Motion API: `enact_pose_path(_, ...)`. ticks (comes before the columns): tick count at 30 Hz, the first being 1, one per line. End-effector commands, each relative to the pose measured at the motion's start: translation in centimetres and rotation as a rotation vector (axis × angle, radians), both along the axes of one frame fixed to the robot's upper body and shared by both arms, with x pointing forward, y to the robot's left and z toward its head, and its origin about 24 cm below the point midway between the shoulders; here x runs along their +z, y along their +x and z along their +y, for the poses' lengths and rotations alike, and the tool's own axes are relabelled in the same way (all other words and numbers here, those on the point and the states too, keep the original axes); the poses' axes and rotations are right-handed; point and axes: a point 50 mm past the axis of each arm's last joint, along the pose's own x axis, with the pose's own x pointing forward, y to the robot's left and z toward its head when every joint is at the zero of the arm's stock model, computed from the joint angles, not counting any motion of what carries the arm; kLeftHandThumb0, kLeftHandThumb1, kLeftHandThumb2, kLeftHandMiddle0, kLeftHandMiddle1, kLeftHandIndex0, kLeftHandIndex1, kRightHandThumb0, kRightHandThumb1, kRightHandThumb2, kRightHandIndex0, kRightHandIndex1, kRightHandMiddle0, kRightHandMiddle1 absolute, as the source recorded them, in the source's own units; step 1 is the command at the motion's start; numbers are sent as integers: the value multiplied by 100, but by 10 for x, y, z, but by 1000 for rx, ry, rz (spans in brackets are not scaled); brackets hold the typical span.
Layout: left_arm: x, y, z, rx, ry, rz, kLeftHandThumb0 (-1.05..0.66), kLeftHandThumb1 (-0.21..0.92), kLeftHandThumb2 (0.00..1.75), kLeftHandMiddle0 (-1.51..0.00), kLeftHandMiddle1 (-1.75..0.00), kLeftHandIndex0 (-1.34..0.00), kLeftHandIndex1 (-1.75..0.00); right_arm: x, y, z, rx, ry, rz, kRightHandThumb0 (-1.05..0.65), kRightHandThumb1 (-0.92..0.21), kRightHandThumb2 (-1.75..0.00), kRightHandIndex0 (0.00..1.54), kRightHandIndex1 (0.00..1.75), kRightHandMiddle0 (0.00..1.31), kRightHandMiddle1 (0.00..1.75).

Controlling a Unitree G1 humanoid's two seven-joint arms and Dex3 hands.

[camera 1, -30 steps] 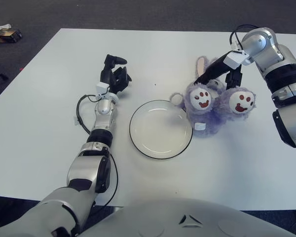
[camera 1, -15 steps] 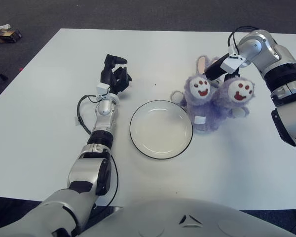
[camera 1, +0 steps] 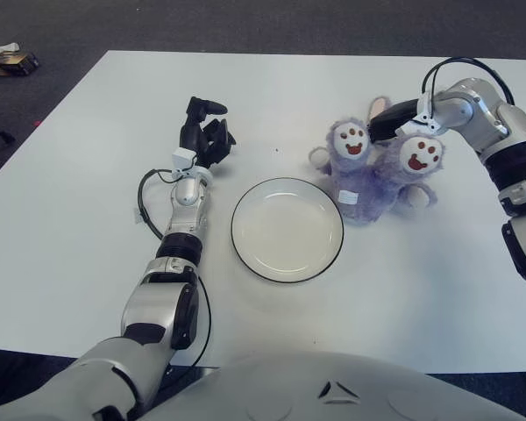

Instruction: Put the doll into the plate.

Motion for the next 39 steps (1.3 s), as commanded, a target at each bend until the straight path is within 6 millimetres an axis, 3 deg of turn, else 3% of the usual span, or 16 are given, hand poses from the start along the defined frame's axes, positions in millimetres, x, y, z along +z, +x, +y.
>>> enact_pose_path(1,-39,-19,1,17,-9,144,-37,78,71,-84,-175,-29,-175,-19,-8,-19,-79,33,-12,-39,-91,-5,50,60,72,111)
enact_pose_path(8,-39,-19,1,18,-11,144,-37,77,71,-84,-175,-29,-175,-22,-10,-23,-77,85,-42,-37,-92,-7,55,50,69,122)
enact_pose_path(9,-39,-19,2,20,-12,144,-37,77,71,-84,-175,-29,-175,-23,-11,-26,-71,122,-54,-30,-82,-28,55,72,64,133)
enact_pose_path(10,-38,-19,2,20,-13,143,-37,77,71,-84,-175,-29,-175,-24,-11,-29,-67,147,-63,-19,-65,-64,55,105,57,148)
enact_pose_path(13,-38,-19,2,22,-14,144,-37,77,71,-84,-175,-29,-175,-25,-12,-32,-69,186,-74,-6,-38,-114,59,151,53,163)
enact_pose_path(17,-38,-19,2,23,-15,144,-37,77,71,-84,-175,-29,-175,-26,-12,-34,-75,199,-81,-1,-23,-136,64,170,58,162)
enact_pose_path(23,-39,-19,2,24,-16,144,-37,77,71,-83,-175,-29,-175,-25,-11,-36,-110,209,-105,0,-19,-143,66,174,59,162)
enact_pose_path(39,-39,-19,3,24,-20,144,-37,77,71,-83,-175,-29,-175,-20,-10,-45,-168,262,-156,0,-23,-142,63,175,51,171)
